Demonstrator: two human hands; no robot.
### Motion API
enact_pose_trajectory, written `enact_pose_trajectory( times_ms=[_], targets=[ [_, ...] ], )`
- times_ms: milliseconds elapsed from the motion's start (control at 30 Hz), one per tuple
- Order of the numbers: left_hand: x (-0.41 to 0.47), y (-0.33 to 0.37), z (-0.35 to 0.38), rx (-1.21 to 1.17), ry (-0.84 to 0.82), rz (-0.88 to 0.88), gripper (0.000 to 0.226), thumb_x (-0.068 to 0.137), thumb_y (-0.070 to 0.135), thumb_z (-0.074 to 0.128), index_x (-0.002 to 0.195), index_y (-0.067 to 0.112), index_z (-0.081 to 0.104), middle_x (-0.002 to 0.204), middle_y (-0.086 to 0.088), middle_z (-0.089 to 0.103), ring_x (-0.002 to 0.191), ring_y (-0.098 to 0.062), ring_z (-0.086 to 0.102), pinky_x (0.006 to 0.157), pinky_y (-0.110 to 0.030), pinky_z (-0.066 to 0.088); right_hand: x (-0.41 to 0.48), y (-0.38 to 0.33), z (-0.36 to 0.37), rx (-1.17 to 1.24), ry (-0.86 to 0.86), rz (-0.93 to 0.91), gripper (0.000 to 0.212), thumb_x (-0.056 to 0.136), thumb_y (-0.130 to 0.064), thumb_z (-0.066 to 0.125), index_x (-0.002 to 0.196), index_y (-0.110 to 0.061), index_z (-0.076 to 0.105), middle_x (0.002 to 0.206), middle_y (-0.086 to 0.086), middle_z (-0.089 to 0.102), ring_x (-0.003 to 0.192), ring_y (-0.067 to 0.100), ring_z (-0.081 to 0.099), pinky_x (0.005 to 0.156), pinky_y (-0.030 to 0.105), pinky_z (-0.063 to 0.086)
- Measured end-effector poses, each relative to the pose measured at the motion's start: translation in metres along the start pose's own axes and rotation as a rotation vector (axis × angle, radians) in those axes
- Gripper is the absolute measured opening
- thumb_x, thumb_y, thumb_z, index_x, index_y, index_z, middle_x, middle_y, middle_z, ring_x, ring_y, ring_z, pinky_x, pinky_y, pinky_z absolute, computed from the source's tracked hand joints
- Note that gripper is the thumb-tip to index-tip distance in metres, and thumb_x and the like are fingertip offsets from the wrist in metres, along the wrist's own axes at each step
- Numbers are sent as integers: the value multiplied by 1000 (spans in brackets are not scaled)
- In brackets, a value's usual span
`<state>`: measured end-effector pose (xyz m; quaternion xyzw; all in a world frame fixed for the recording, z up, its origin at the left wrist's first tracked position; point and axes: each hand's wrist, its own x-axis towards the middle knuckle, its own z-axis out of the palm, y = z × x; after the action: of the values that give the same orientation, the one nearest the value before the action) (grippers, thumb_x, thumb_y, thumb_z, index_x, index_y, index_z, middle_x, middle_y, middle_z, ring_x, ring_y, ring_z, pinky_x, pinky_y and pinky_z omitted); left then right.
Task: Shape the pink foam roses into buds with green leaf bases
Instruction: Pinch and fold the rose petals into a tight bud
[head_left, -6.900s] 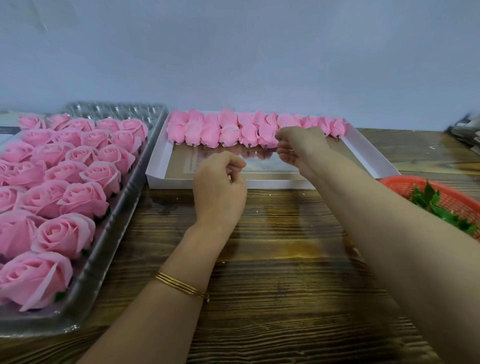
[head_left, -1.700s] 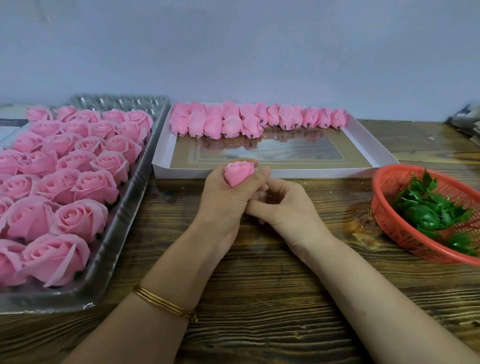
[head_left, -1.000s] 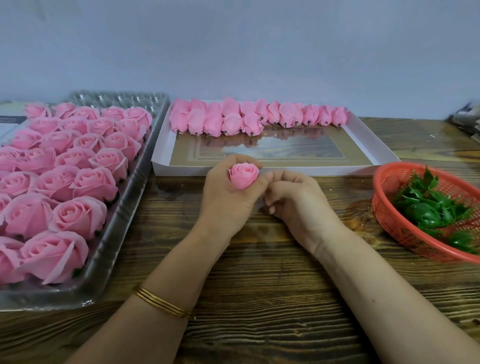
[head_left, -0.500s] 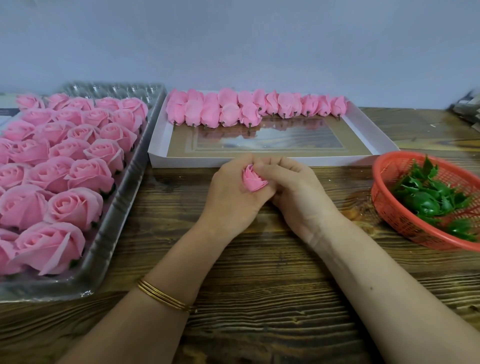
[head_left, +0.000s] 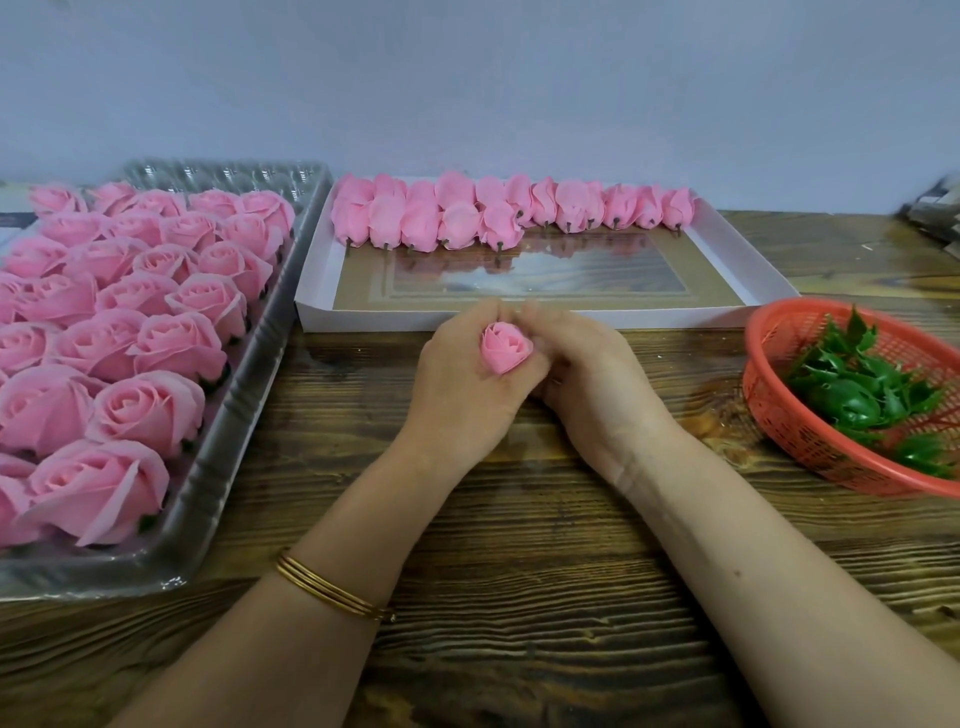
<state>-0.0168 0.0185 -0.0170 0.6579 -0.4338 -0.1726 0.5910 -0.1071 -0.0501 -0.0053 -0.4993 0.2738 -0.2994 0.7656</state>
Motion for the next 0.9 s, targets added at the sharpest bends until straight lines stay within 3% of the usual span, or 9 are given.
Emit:
enact_pose_trajectory(
  times_ms=[133,233,300,400,467,567,633,700,900],
  targets=[
    [1,1,1,-40,63,-35,28,79,17,79,74,9,52,84,-10,72,80,-25,65,74,-45,54,3,-1,1,56,62,42,26,90,-4,41,81,-5,65,86,10,65,88,23,56,74,28,49],
    [1,2,3,-91,58,-48,29,79,10,78,71,14,51,67,12,68,64,-3,61,61,-20,51,4,-2,-2,160,44,77,27,85,0,33,83,-1,61,90,16,62,87,24,56,76,29,50],
    [1,3,3,-140,80,-55,31,81,8,76,69,17,49,57,15,56,56,2,49,56,-11,42,5,-4,-4,196,24,98,29,77,1,32,87,0,60,93,18,59,81,23,55,74,28,48],
    [3,4,0,-194,142,-68,30,84,10,74,70,15,48,62,6,47,56,-4,43,56,-18,41,6,2,-6,50,-45,92,37,65,14,35,86,1,62,87,18,59,77,22,57,69,26,48],
    [3,4,0,-243,158,-87,28,85,8,72,73,14,48,63,3,47,57,-5,44,56,-21,45,3,8,-3,-138,-117,22,41,64,23,45,95,5,66,88,19,64,85,26,63,80,32,53],
    [2,7,1,-359,157,-122,28,86,3,70,74,13,46,62,3,51,55,-5,51,53,-21,51,-2,12,2,-336,-137,-114,44,65,20,72,102,-2,68,90,16,70,87,23,64,89,37,53],
    [2,7,1,-442,153,-132,29,86,0,69,74,12,45,57,6,52,50,-2,52,50,-17,49,-2,12,4,-390,-97,-166,40,69,17,75,102,-4,69,93,23,71,85,22,61,87,37,51],
    [2,7,1,-494,135,-144,29,86,0,69,74,12,45,61,-3,53,52,-6,53,50,-17,49,-2,13,6,-427,-70,-206,39,71,16,75,106,0,68,100,34,67,85,24,59,86,41,51],
    [2,6,1,-516,92,-155,27,81,-1,73,81,13,50,66,-11,56,53,-10,57,53,-19,51,-4,13,5,-442,-55,-240,22,70,12,77,87,3,67,76,12,60,74,17,55,73,30,48]
  ],
)
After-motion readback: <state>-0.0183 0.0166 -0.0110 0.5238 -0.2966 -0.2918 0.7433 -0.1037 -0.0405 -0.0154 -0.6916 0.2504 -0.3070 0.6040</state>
